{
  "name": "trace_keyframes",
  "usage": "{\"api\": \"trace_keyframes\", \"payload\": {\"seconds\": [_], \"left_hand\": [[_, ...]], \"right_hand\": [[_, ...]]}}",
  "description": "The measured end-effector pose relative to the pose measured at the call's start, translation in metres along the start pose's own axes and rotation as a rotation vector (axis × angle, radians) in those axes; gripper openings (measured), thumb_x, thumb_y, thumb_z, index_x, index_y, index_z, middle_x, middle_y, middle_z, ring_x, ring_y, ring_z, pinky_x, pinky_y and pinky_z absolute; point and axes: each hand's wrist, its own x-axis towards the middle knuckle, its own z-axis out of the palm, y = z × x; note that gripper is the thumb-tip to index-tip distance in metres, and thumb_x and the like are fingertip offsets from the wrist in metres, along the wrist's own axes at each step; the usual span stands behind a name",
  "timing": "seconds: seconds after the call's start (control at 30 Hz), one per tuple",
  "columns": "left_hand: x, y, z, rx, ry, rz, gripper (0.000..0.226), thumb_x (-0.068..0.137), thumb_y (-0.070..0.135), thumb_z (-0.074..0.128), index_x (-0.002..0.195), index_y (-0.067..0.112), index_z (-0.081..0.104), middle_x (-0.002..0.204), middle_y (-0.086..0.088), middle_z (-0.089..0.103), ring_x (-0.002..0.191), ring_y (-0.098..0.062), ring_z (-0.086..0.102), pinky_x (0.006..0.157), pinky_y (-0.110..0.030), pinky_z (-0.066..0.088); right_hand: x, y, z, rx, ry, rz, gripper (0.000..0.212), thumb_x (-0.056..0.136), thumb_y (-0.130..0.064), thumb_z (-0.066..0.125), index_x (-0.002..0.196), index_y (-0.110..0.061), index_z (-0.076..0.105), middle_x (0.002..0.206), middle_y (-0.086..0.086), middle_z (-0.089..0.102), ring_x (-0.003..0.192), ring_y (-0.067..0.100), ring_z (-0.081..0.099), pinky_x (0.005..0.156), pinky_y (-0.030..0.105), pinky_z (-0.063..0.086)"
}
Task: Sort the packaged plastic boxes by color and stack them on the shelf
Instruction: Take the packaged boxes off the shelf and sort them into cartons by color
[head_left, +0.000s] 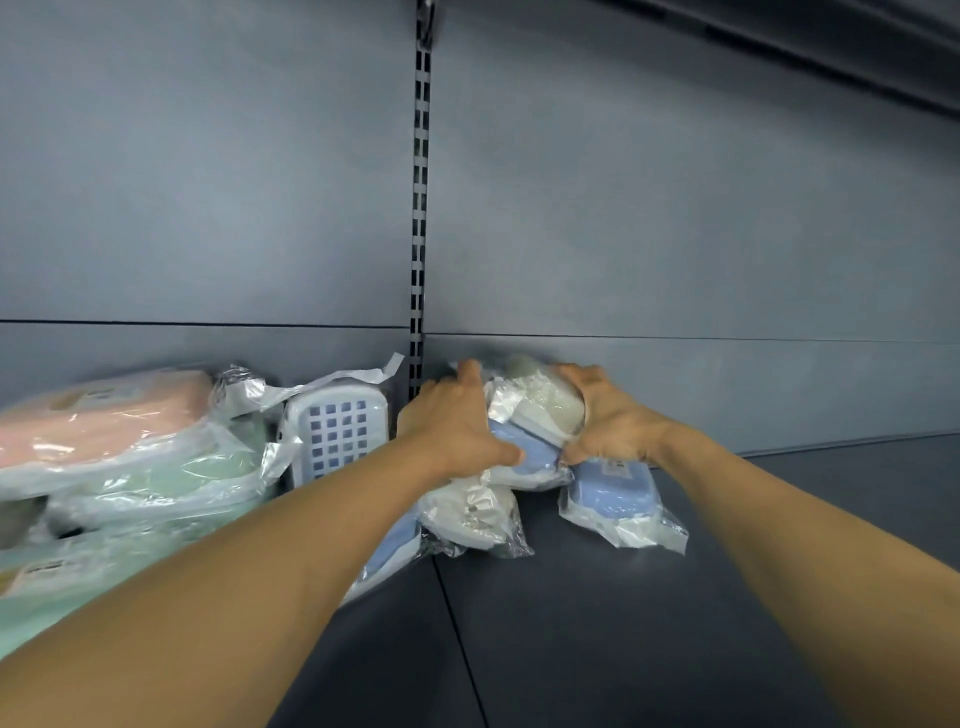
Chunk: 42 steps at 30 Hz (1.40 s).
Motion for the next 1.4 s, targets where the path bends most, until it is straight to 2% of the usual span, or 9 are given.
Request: {"api": "trace_keyframes", "payload": {"seconds": [0.13,0.27,0.47,0.57,0.77,1.07,1.2,1.33,1.4], "left_hand": [[-0.010,0.002,-0.016,-0.011,0.115,-0.017,0.093,0.064,0.047,0.079,0.135,0.014,0.029,0.107,-0.003,0.059,0.101,-0.024,0.056,0.073,-0.033,0.047],[-0.041,0.010,-0.035,-0.009,0.149,-0.028,0.092,0.066,0.042,0.076,0.141,0.018,0.027,0.124,-0.002,0.052,0.116,-0.024,0.047,0.074,-0.031,0.039],[-0.139,0.038,-0.066,-0.009,0.203,-0.093,0.063,0.069,0.055,0.062,0.124,0.027,0.048,0.116,-0.001,0.061,0.112,-0.026,0.051,0.082,-0.032,0.041],[-0.203,0.059,-0.077,-0.038,0.204,-0.153,0.059,0.066,0.060,0.053,0.117,0.029,0.052,0.104,-0.002,0.062,0.104,-0.026,0.054,0.076,-0.030,0.041],[-0.333,0.099,-0.082,-0.065,0.121,-0.191,0.066,0.069,0.065,0.053,0.123,0.027,0.047,0.112,-0.004,0.056,0.096,-0.027,0.057,0.077,-0.031,0.043],[-0.483,0.094,-0.008,-0.069,-0.176,-0.348,0.078,0.056,0.074,0.043,0.121,0.033,0.046,0.112,0.003,0.058,0.091,-0.020,0.055,0.078,-0.032,0.044],[-0.540,0.062,0.036,-0.102,-0.313,-0.415,0.073,0.063,0.071,0.051,0.123,0.029,0.046,0.120,-0.001,0.058,0.107,-0.024,0.057,0.084,-0.034,0.045],[-0.600,0.031,0.078,-0.136,-0.421,-0.449,0.091,0.048,0.079,0.035,0.122,0.028,0.047,0.115,-0.001,0.057,0.106,-0.023,0.056,0.077,-0.030,0.039],[-0.627,0.013,0.102,-0.160,-0.452,-0.473,0.079,0.057,0.074,0.050,0.122,0.029,0.045,0.115,0.001,0.053,0.104,-0.020,0.054,0.075,-0.029,0.039]], "right_hand": [[-0.023,-0.008,-0.021,-0.016,0.151,-0.002,0.101,0.063,-0.010,0.081,0.145,-0.027,0.024,0.120,0.001,0.028,0.098,0.017,0.044,0.087,0.017,0.035],[-0.068,-0.007,-0.036,0.031,0.229,-0.047,0.099,0.065,-0.022,0.082,0.145,-0.028,0.025,0.121,0.000,0.031,0.104,0.014,0.043,0.089,0.017,0.033],[-0.177,-0.002,-0.043,0.162,0.262,-0.102,0.084,0.070,-0.040,0.080,0.140,-0.031,0.035,0.122,-0.004,0.040,0.111,0.011,0.044,0.093,0.020,0.033],[-0.238,0.003,-0.041,0.177,0.246,-0.137,0.081,0.071,-0.042,0.078,0.140,-0.029,0.037,0.119,-0.005,0.041,0.111,0.013,0.045,0.092,0.023,0.037],[-0.351,0.021,-0.021,0.122,0.203,-0.163,0.087,0.070,-0.047,0.077,0.143,-0.023,0.036,0.134,0.003,0.044,0.114,0.014,0.044,0.091,0.024,0.033],[-0.476,0.061,0.069,0.106,-0.143,-0.038,0.090,0.069,-0.069,0.058,0.144,-0.027,0.030,0.132,0.004,0.039,0.121,0.020,0.036,0.094,0.030,0.033],[-0.523,0.075,0.127,0.039,-0.328,0.070,0.086,0.079,-0.059,0.062,0.148,-0.025,0.023,0.136,0.007,0.034,0.129,0.026,0.029,0.105,0.038,0.030],[-0.569,0.085,0.199,-0.124,-0.510,0.148,0.102,0.060,-0.078,0.035,0.148,-0.030,0.020,0.143,0.006,0.031,0.134,0.030,0.026,0.111,0.043,0.025],[-0.591,0.090,0.231,-0.193,-0.594,0.151,0.096,0.063,-0.074,0.036,0.148,-0.034,0.016,0.144,0.002,0.029,0.132,0.026,0.027,0.110,0.040,0.025]]}}
